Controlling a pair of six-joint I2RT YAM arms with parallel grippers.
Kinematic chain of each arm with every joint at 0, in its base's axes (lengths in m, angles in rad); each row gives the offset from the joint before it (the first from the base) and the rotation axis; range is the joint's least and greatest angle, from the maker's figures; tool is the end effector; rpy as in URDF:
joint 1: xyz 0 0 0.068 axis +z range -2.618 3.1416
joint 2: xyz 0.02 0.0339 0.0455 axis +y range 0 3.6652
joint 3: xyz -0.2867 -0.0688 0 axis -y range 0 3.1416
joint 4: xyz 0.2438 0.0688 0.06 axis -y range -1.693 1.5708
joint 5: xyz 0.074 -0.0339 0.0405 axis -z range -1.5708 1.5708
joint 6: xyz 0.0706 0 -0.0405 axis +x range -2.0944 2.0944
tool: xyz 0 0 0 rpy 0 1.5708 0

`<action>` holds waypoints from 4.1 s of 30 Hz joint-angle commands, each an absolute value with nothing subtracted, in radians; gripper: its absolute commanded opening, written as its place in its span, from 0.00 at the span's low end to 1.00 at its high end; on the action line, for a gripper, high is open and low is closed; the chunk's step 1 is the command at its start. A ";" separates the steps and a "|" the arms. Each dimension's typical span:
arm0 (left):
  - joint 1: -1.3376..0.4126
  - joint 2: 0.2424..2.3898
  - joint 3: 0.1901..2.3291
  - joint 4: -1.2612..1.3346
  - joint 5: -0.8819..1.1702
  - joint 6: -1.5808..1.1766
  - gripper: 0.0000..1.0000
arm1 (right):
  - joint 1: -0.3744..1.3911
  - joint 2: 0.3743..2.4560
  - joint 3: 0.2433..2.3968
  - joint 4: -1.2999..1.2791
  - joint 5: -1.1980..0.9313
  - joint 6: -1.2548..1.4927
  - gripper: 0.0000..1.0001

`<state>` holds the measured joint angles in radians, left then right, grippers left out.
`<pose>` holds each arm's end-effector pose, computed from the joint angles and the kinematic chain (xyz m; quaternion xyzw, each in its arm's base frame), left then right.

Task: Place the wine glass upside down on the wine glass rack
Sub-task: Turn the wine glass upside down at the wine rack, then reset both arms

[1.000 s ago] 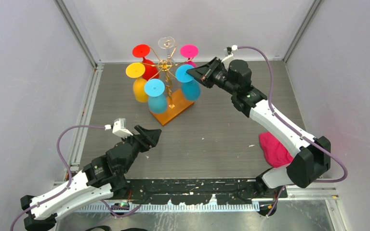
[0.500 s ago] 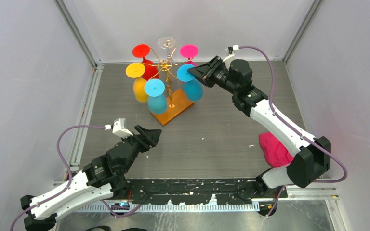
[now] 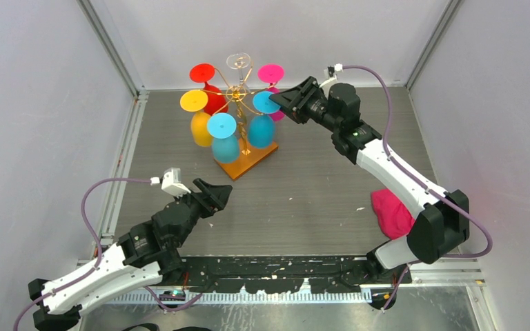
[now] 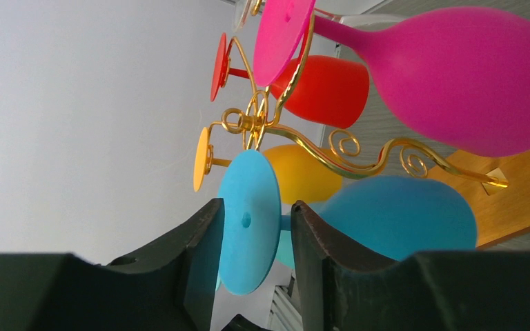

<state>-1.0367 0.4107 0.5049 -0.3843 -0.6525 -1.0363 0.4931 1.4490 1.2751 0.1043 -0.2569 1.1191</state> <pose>0.0974 -0.0805 0.2734 -0.1913 0.7596 -0.3562 0.5094 0.3241 0.1945 0.4051 0.1402 0.7169 0.5530 0.4007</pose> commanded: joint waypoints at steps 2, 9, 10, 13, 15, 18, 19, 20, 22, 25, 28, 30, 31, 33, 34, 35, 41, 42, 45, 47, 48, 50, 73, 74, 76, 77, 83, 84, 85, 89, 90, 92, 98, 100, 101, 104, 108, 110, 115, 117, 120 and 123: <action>-1.034 0.408 0.554 -0.428 -0.656 -1.023 0.71 | 0.480 1.448 1.292 0.149 -0.270 1.091 0.50; -1.035 0.409 0.553 -0.447 -0.648 -1.011 0.72 | 0.472 1.436 1.291 0.122 -0.257 1.067 0.54; -1.035 0.409 0.550 -0.446 -0.646 -1.008 0.73 | 0.470 1.433 1.290 0.119 -0.256 1.065 0.54; -1.035 0.412 0.549 -0.443 -0.641 -1.004 0.73 | 0.470 1.418 1.289 0.106 -0.248 1.055 0.55; -1.035 0.414 0.550 -0.444 -0.636 -1.002 0.73 | 0.470 1.409 1.287 0.097 -0.243 1.050 0.56; -1.035 0.412 0.551 -0.445 -0.631 -1.000 0.73 | 0.470 1.402 1.282 0.092 -0.241 1.046 0.56; -1.035 0.410 0.551 -0.445 -0.630 -1.000 0.73 | 0.469 1.396 1.279 0.091 -0.240 1.045 0.56; -1.035 0.409 0.551 -0.445 -0.629 -0.999 0.73 | 0.468 1.393 1.278 0.087 -0.238 1.042 0.56; -1.035 0.408 0.551 -0.445 -0.627 -0.998 0.73 | 0.466 1.374 1.273 0.074 -0.230 1.034 0.56; -1.035 0.417 0.554 -0.439 -0.621 -0.992 0.73 | 0.461 1.337 1.265 0.051 -0.216 1.017 0.57; -1.035 0.439 0.569 -0.447 -0.608 -0.978 0.74 | 0.454 1.290 1.258 0.010 -0.193 0.980 0.59; -1.035 0.451 0.590 -0.461 -0.600 -0.960 0.74 | 0.451 1.257 1.257 -0.043 -0.165 0.934 0.59; -1.035 0.457 0.601 -0.470 -0.600 -0.949 0.74 | 0.448 1.239 1.259 -0.066 -0.146 0.913 0.59; -1.034 0.466 0.620 -0.481 -0.604 -0.925 0.74 | 0.445 1.200 1.259 -0.123 -0.099 0.861 0.60; -1.035 0.471 0.633 -0.489 -0.608 -0.904 0.74 | 0.443 1.180 1.260 -0.149 -0.072 0.832 0.61; -1.035 0.477 0.647 -0.499 -0.611 -0.885 0.74 | 0.442 1.160 1.259 -0.176 -0.044 0.803 0.61; -1.035 0.533 0.794 -0.623 -0.643 -0.768 0.75 | 0.434 1.074 1.254 -0.309 0.192 0.612 0.65; -1.035 0.545 0.819 -0.648 -0.654 -0.755 0.75 | 0.432 1.067 1.250 -0.320 0.230 0.588 0.65; -1.035 0.565 0.879 -0.725 -0.697 -0.729 0.75 | 0.420 1.050 1.231 -0.327 0.309 0.537 0.67; -1.035 0.565 0.901 -0.754 -0.724 -0.712 0.75 | 0.409 1.051 1.221 -0.328 0.349 0.508 0.68; -1.035 0.562 0.913 -0.769 -0.737 -0.703 0.75 | 0.401 1.054 1.218 -0.331 0.359 0.495 0.68; -1.035 0.555 0.925 -0.787 -0.772 -0.685 0.75 | 0.386 1.062 1.205 -0.327 0.363 0.480 0.69; -1.019 0.730 1.062 -0.452 -1.100 -0.183 0.75 | 0.285 1.155 1.058 -0.166 0.417 0.462 0.79; -1.007 0.752 1.082 -0.413 -1.087 -0.153 0.75 | 0.285 1.157 1.047 -0.152 0.419 0.466 0.79; -0.975 0.808 1.150 -0.357 -1.041 -0.110 0.74 | 0.284 1.163 1.032 -0.119 0.419 0.474 0.79; -0.947 0.840 1.185 -0.344 -1.017 -0.089 0.74 | 0.285 1.167 1.026 -0.106 0.417 0.479 0.80; -0.823 1.043 1.447 -0.364 -0.886 -0.024 0.74 | 0.283 1.188 1.022 -0.080 0.425 0.474 0.82; -0.809 1.065 1.482 -0.362 -0.874 -0.011 0.74 | 0.284 1.189 1.020 -0.075 0.427 0.471 0.82; -0.792 1.087 1.513 -0.356 -0.861 -0.005 0.74 | 0.282 1.190 1.018 -0.069 0.428 0.471 0.82; -0.694 1.152 1.622 -0.361 -0.792 0.034 0.74 | 0.279 1.197 1.015 -0.051 0.424 0.471 0.82; -0.658 1.171 1.646 -0.369 -0.758 0.028 0.74 | 0.278 1.204 1.015 -0.045 0.422 0.470 0.83; -0.572 1.196 1.685 -0.390 -0.694 0.006 0.74 | 0.277 1.209 1.014 -0.031 0.418 0.471 0.84; -0.207 1.317 1.753 -0.448 -0.364 -0.196 0.74 | 0.272 1.232 1.023 0.052 0.458 0.421 0.94; -0.119 1.377 1.758 -0.437 -0.280 -0.264 0.74 | 0.262 1.247 1.043 0.080 0.465 0.403 0.96; -0.085 1.407 1.752 -0.426 -0.248 -0.290 0.74 | 0.258 1.261 1.052 0.086 0.466 0.397 0.97; -0.010 1.495 1.719 -0.400 -0.189 -0.356 0.74 | 0.246 1.315 1.123 0.078 0.462 0.370 0.99; 0.088 1.506 1.525 -0.202 -0.164 -0.425 0.74 | 0.229 1.397 1.169 0.106 0.492 0.321 1.00; 0.092 1.482 1.400 -0.044 -0.203 -0.392 0.74 | 0.209 1.425 1.179 0.131 0.475 0.325 1.00; 0.092 1.485 1.211 0.181 -0.264 -0.329 0.76 | 0.168 1.514 1.205 0.163 0.444 0.338 1.00; 0.092 1.496 1.170 0.223 -0.274 -0.320 0.76 | 0.157 1.537 1.199 0.194 0.441 0.343 1.00; 0.092 1.505 1.107 0.293 -0.281 -0.318 0.76 | 0.146 1.558 1.158 0.268 0.441 0.339 1.00; 0.093 1.505 1.064 0.309 -0.282 -0.315 0.76 | 0.128 1.585 1.146 0.296 0.424 0.361 1.00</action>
<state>0.0937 1.5288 1.1046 0.1520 -0.2550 -0.3332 0.1432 1.5761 1.1519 0.1734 0.4343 0.3473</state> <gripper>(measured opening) 0.758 0.995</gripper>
